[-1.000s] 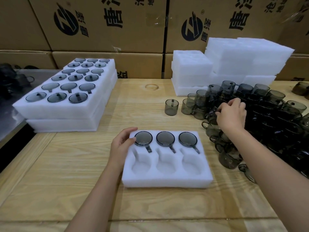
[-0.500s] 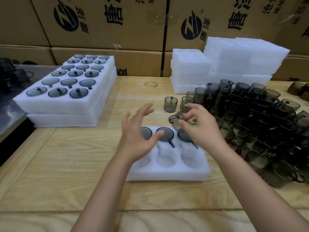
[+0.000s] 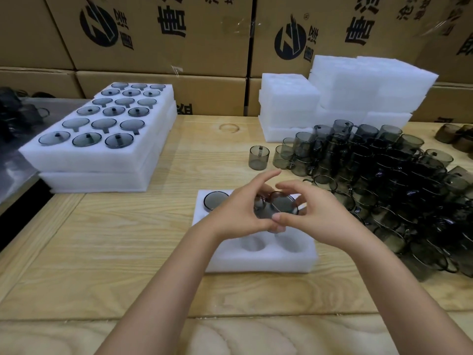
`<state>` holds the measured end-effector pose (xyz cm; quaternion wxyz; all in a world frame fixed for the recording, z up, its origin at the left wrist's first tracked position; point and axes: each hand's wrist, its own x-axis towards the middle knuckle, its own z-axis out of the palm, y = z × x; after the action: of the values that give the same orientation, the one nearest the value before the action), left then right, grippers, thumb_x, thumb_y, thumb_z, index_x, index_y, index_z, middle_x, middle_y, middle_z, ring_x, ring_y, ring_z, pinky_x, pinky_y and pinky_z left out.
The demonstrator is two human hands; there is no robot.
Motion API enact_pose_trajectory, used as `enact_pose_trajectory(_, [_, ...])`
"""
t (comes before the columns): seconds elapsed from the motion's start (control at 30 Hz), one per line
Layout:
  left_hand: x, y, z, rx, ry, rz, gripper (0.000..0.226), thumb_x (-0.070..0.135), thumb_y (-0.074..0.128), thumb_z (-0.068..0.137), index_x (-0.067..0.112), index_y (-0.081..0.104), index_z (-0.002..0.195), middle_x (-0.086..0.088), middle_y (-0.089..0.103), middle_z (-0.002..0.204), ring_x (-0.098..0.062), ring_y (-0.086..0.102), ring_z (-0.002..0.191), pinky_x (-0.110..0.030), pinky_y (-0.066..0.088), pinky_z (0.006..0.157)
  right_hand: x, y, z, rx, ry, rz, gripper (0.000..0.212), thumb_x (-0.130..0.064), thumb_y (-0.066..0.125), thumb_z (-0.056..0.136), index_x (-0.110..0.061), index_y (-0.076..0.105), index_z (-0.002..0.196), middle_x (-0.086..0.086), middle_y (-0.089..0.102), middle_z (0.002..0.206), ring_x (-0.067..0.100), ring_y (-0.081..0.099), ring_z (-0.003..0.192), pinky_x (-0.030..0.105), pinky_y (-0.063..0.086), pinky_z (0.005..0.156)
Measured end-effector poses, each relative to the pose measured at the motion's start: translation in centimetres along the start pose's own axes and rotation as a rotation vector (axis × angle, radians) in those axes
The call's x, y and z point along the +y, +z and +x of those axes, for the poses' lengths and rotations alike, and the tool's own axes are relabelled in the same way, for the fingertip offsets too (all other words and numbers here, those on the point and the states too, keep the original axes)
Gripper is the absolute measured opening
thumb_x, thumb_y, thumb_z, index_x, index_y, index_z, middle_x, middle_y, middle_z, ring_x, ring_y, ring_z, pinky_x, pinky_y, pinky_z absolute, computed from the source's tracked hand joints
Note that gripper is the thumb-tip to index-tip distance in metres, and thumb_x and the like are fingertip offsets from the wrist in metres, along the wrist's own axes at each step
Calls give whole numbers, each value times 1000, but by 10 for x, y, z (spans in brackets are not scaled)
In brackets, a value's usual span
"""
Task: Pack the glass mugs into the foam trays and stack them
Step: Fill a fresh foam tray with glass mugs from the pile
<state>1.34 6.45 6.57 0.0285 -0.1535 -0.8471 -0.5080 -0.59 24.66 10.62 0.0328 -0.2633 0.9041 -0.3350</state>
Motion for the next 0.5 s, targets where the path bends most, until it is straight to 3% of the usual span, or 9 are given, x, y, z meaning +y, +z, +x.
enact_pose_trajectory(0.1, [-6, -1, 0, -68, -66, 140, 106, 54, 84, 54, 49, 24, 142, 18, 45, 138, 0, 41, 129, -30, 39, 106, 11, -3, -8, 42, 8, -50, 53, -45, 71, 74, -41, 54, 124, -17, 53, 98, -7, 46, 74, 16, 34, 68])
enact_pose_trajectory(0.17, [-11, -3, -2, -108, -50, 282, 105, 60, 81, 54, 35, 33, 145, 13, 47, 140, -5, 42, 128, -32, 36, 108, 16, -5, -13, 41, 25, -77, 47, -48, 70, 73, -45, 57, 118, -18, 50, 92, -10, 45, 71, 13, 30, 65])
enact_pose_trajectory(0.33, [-16, 2, -6, -80, 26, 501, 97, 63, 79, 59, 26, 44, 141, 13, 45, 144, -5, 35, 133, -21, 19, 111, 18, -6, -18, -66, 47, -186, 50, -57, 66, 67, -47, 58, 116, -14, 48, 91, -5, 42, 69, 11, 29, 62])
enact_pose_trajectory(0.5, [-18, 3, -7, -51, 40, 494, 94, 69, 75, 58, 26, 47, 138, 14, 48, 140, -4, 38, 130, -28, 23, 112, 11, 2, -13, -118, 91, -269, 52, -55, 68, 71, -44, 56, 120, -13, 43, 92, 1, 43, 86, 19, 34, 70])
